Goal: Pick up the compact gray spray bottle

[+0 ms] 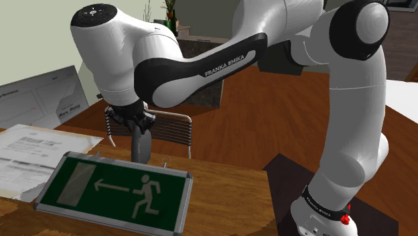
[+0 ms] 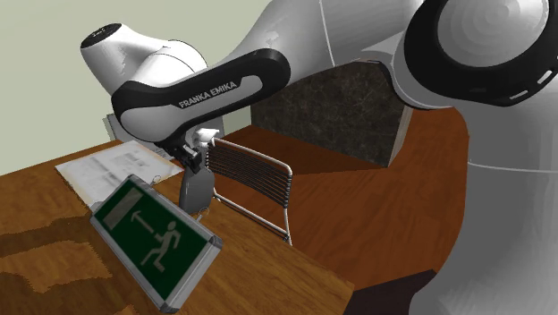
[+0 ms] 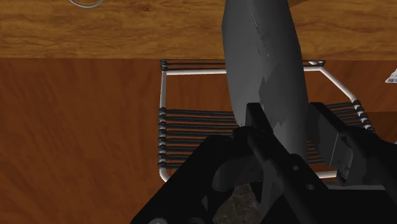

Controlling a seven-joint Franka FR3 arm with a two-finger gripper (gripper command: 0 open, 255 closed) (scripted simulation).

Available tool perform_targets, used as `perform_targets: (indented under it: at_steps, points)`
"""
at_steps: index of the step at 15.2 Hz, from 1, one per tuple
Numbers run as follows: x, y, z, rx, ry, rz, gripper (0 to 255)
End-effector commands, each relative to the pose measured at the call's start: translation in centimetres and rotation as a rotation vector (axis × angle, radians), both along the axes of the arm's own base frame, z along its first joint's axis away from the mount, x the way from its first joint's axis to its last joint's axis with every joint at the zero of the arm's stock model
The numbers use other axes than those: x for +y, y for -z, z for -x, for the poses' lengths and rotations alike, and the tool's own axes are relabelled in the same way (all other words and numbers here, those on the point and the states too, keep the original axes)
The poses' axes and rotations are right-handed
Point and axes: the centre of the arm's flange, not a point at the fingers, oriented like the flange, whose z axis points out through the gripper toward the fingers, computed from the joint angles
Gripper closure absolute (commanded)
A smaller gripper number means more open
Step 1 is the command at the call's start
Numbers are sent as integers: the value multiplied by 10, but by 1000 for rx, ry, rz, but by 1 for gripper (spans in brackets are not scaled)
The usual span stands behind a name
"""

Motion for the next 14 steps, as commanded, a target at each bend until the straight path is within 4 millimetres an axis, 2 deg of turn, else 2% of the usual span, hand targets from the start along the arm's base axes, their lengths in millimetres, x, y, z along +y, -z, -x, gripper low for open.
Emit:
perform_targets:
  at_steps: [1, 5, 14]
  points:
    - [0, 0, 0, 1, -1, -1, 255]
    - [-1, 1, 1, 1, -1, -1, 255]
    - [-1, -47, 1, 1, -1, -1, 255]
